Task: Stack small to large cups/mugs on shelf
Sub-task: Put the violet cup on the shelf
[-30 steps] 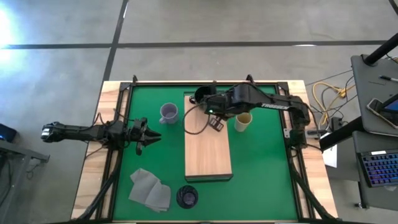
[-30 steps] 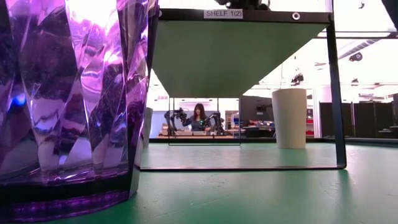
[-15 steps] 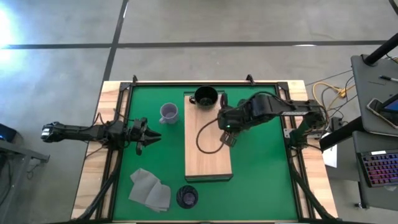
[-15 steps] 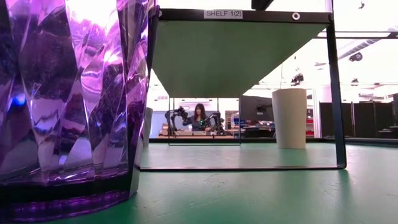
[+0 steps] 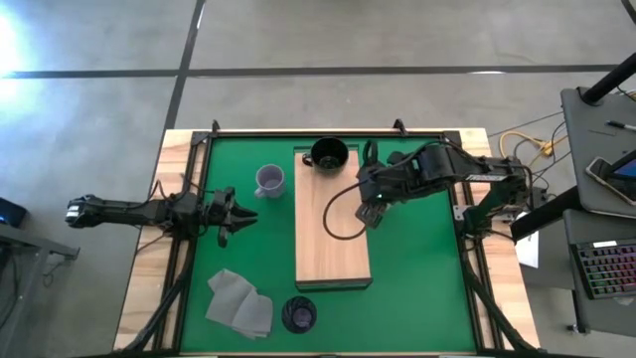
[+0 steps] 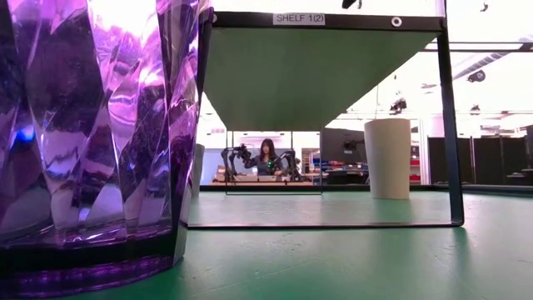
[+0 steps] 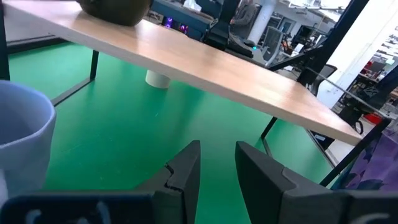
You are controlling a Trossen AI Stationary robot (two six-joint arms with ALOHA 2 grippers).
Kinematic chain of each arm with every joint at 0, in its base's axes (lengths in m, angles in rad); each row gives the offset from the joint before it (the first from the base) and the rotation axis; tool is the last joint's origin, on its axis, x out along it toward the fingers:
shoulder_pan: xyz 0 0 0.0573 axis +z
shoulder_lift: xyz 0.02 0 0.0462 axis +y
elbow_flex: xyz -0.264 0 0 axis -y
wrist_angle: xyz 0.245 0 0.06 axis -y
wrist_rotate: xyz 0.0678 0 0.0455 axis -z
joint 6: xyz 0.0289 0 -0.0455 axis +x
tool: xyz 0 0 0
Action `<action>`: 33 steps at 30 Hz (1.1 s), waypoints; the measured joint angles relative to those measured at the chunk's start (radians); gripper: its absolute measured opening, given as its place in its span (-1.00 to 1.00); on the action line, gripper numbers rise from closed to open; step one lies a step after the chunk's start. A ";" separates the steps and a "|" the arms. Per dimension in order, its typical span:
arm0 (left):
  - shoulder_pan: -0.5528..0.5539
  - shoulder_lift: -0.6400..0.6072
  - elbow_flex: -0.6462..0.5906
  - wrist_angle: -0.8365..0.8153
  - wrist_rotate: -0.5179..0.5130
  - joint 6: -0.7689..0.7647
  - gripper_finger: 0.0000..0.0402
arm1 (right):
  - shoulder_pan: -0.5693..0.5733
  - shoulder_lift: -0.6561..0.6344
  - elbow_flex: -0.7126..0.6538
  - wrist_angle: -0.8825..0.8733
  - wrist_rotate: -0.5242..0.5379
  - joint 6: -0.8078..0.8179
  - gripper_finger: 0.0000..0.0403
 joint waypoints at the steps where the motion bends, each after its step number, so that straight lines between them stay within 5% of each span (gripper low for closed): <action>1: 0.000 0.000 0.000 0.009 -0.006 -0.002 -0.57 | 0.000 -0.001 0.000 0.004 0.000 0.000 -0.18; 8: 0.000 0.003 0.000 0.248 -0.026 -0.213 -0.57 | -0.002 -0.002 0.000 0.015 0.048 0.067 -0.24; 17: 0.000 0.012 0.000 0.634 -0.180 -0.217 -0.57 | -0.002 -0.001 0.000 0.016 0.089 0.203 -0.29; 23: 0.000 0.016 0.007 0.965 -0.193 -0.179 -0.57 | -0.002 -0.001 0.000 0.018 0.090 0.237 -0.28; 27: 0.000 0.014 0.115 0.702 -0.187 -0.143 -0.57 | -0.002 -0.001 0.000 0.019 0.115 0.247 -0.29; 33: 0.000 0.138 0.468 -0.300 -0.458 -0.296 -0.57 | -0.017 -0.007 0.000 0.015 0.237 0.246 -0.26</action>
